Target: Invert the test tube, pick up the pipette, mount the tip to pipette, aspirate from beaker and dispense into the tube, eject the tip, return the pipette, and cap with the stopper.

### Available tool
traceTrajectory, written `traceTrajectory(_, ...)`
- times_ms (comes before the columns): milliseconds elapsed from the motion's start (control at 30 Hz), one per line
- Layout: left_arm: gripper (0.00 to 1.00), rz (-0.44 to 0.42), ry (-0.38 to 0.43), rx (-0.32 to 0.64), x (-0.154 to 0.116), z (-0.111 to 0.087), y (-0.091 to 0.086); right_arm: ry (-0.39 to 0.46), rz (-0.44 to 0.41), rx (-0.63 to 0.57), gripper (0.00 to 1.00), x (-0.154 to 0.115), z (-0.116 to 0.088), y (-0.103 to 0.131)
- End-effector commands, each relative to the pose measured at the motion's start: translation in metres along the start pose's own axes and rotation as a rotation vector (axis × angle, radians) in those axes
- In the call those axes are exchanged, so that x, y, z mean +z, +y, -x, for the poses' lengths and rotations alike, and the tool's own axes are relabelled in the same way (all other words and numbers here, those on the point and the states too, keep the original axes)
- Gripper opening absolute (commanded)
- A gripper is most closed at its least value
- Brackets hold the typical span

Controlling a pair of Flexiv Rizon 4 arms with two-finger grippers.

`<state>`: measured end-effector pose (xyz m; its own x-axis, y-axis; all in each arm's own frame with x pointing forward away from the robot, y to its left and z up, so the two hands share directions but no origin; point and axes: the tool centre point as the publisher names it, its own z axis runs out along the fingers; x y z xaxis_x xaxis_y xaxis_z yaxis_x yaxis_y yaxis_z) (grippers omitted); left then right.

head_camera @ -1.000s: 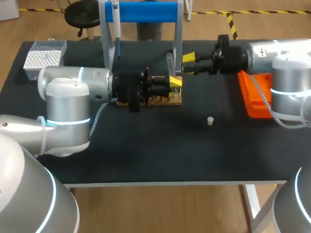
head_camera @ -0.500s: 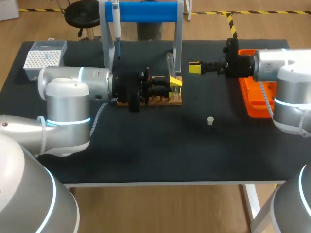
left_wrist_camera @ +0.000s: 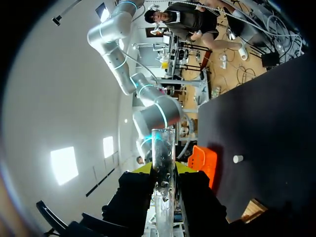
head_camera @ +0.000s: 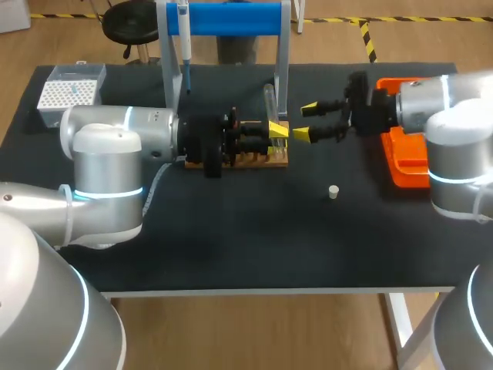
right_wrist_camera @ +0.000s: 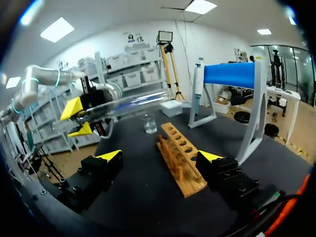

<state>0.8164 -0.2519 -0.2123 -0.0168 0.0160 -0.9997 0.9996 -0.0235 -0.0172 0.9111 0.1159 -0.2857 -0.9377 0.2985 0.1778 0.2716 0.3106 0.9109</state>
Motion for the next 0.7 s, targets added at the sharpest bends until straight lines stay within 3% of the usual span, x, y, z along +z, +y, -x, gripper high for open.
traceTrajectory(33,0.00,-0.001,0.000,0.001,0.000,0.000,0.000,-0.089,-0.041,-0.013,1.00,0.006,-0.007,-0.002)
traceTrajectory(700,0.00,-0.001,0.000,0.001,0.000,0.000,0.000,-0.188,-0.052,-0.112,1.00,0.047,0.002,-0.035)
